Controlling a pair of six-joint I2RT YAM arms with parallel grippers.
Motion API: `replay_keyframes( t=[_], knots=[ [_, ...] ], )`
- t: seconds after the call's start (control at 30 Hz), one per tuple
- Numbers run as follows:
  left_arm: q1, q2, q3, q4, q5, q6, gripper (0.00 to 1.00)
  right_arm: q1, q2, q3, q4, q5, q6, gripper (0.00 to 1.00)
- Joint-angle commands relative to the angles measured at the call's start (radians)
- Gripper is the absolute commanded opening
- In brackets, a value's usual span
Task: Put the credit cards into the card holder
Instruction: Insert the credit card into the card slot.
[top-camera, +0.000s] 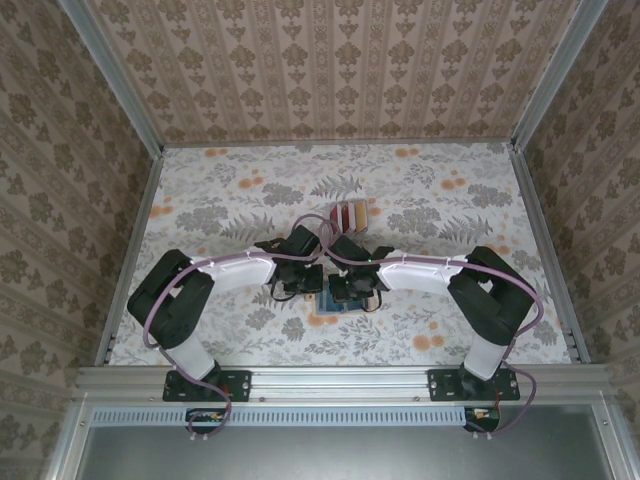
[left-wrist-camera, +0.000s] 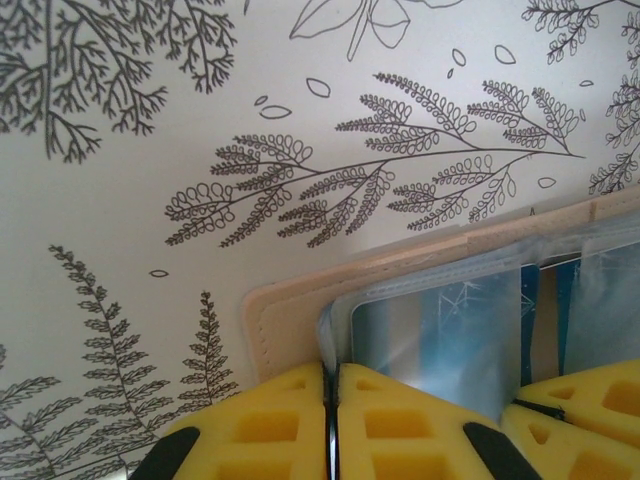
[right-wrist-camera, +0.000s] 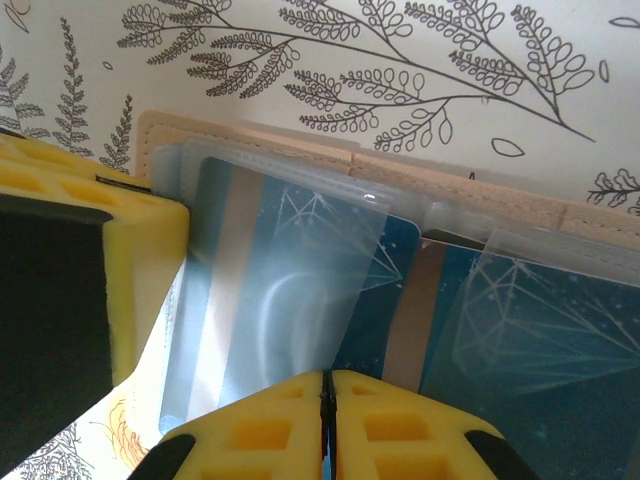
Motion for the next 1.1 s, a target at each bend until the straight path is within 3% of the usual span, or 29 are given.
replay_keyframes(
  t=[0.0,0.27,0.4,0.6,0.9,1.07],
  knots=[
    [-0.012,-0.022,-0.028,-0.074,-0.044,-0.006,0.1,0.018,-0.02,0.011,-0.049,0.042,-0.02,0.13],
    [0.007,-0.096,-0.009,-0.126,-0.066,0.016,0.15,0.007,-0.069,-0.026,-0.079,0.104,-0.025,0.14],
    [0.022,-0.146,-0.023,-0.131,-0.058,0.015,0.21,0.004,-0.063,-0.04,-0.068,0.1,-0.019,0.14],
    [0.055,-0.23,-0.082,-0.144,-0.039,-0.001,0.39,0.003,-0.063,-0.054,-0.061,0.1,-0.017,0.14],
    [0.056,-0.259,-0.139,-0.12,0.048,-0.035,0.53,0.002,-0.063,-0.058,-0.05,0.095,-0.017,0.14],
    [0.046,-0.235,-0.121,-0.078,0.059,-0.04,0.55,0.002,-0.063,-0.059,-0.05,0.091,-0.017,0.14]
  ],
)
